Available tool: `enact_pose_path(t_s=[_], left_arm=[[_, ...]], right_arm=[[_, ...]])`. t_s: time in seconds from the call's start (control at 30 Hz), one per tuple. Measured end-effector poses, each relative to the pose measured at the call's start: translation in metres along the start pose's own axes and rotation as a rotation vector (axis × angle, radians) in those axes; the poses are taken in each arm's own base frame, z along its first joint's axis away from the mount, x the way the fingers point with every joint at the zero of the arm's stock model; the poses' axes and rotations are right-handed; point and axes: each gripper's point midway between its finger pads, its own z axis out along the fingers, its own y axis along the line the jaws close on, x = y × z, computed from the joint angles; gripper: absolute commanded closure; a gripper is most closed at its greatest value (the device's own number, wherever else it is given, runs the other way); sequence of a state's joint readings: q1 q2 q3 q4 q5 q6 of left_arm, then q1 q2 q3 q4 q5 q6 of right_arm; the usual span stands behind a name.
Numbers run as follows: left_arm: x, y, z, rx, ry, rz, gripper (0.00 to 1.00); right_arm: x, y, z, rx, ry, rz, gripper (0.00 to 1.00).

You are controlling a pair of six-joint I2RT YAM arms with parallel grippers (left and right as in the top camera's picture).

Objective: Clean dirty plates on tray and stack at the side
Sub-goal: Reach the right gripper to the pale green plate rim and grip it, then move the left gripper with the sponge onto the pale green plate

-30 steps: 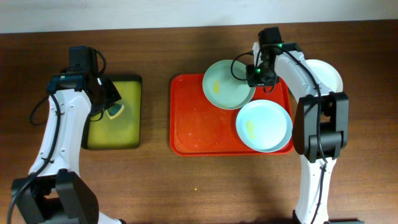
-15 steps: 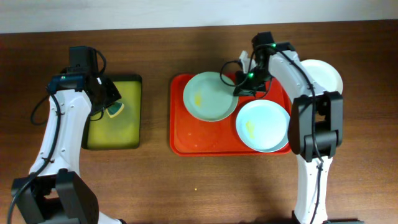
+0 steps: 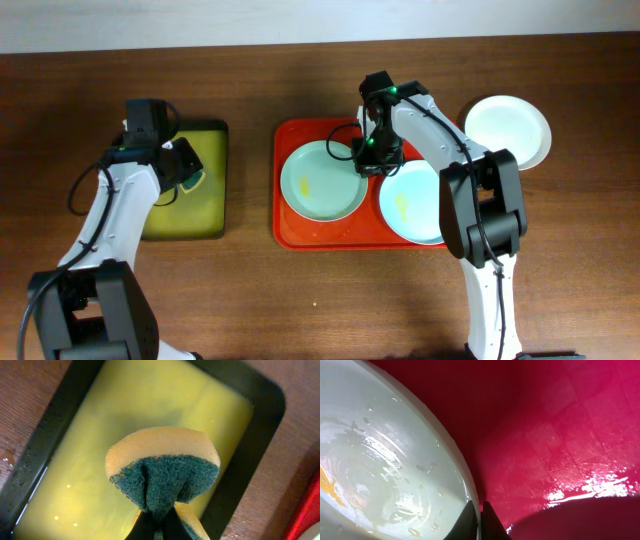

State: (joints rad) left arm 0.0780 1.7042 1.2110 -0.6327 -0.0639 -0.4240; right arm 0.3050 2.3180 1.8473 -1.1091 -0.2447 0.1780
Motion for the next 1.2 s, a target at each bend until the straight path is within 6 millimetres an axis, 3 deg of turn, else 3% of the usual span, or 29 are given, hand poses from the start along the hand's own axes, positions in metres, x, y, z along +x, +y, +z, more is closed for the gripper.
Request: enact_pose_path(t_s=[0.17,0.33,0.4,0.53,0.77,0.9,1.03,1.13,1.2], left_arm=[[0.002,0.001,0.008,0.006,-0.02,-0.001,1.0],[-0.009,-0.002,0.01,0.012,-0.067,-0.005,1.0],[-0.004,0.0,0.022,0.0,-0.043,-0.003,1.0],[0.024,0.01,0.065,-0.054,0.075,0.006,1.0],[0.027,0.013,0.069,-0.068,0.094,0.008,1.0],[0.022,0.01,0.044,-0.062,0.105,0.008,1.0],[-0.019,-0.026,-0.039,0.151,-0.065,0.01,1.0],[-0.015,-0.052,-0.082,0.297,-0.086,0.063,1.0],[0.005,-0.071,-0.087,0.343,-0.032,0.12,1.0]], right_arm=[[0.006,0.002,0.003,-0.005,0.019,0.008,0.96],[0.013,0.02,0.011,-0.029,-0.008,-0.02,0.96],[0.014,0.023,0.012,-0.037,-0.01,-0.02,0.96],[0.013,0.024,0.012,-0.041,-0.014,-0.012,0.96],[0.012,0.025,0.012,-0.052,-0.019,-0.008,0.96],[0.009,0.028,0.013,-0.065,-0.033,-0.006,0.96],[-0.001,0.032,0.014,-0.08,-0.072,0.009,0.96],[-0.005,0.034,0.013,-0.085,-0.092,0.015,0.96],[-0.007,0.035,0.013,-0.087,-0.1,0.015,0.96]])
